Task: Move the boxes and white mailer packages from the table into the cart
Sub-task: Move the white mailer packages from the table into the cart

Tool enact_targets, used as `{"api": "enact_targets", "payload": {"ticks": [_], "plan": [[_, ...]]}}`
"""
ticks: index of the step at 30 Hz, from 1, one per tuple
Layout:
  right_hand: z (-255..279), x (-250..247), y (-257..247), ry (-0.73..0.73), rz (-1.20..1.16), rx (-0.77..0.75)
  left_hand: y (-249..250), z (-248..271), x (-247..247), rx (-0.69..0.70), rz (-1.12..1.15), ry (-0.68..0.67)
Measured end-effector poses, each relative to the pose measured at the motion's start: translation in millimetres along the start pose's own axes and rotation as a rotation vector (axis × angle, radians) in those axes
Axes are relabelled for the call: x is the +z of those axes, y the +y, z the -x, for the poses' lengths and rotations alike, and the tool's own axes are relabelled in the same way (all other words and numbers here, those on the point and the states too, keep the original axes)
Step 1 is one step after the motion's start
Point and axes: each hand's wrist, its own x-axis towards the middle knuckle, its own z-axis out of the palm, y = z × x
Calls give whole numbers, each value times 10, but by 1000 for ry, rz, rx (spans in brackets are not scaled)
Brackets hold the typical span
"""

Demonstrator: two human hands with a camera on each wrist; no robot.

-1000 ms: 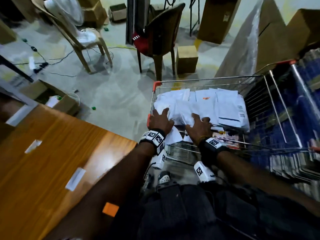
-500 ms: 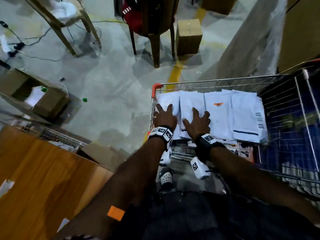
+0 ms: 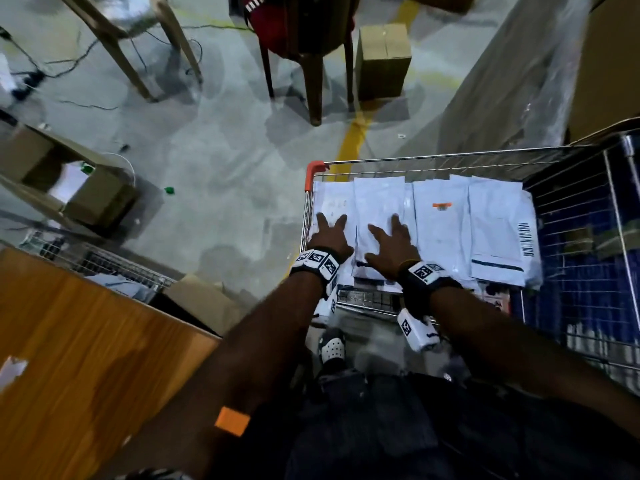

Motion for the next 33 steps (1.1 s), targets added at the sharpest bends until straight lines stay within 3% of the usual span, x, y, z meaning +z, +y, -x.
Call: {"api": "enact_targets", "payload": {"ticks": [4, 9, 19, 23, 27, 33], "plan": [[243, -52, -68, 106, -99, -40, 47, 206, -60, 57, 45, 67], [642, -99, -140, 262, -191, -112, 5, 690, -83, 164, 135, 257], [1995, 358, -234, 344, -247, -293, -387, 2389, 387, 232, 315, 532], [2558, 702, -280, 343, -168, -378, -673, 3081, 754, 199, 353, 593], [3063, 1087, -393, 294, -213, -444, -1039, 3690, 1132, 75, 365, 624], [3644, 1462, -800, 214, -137, -545, -1563, 4452, 1395, -36, 393, 663]]}}
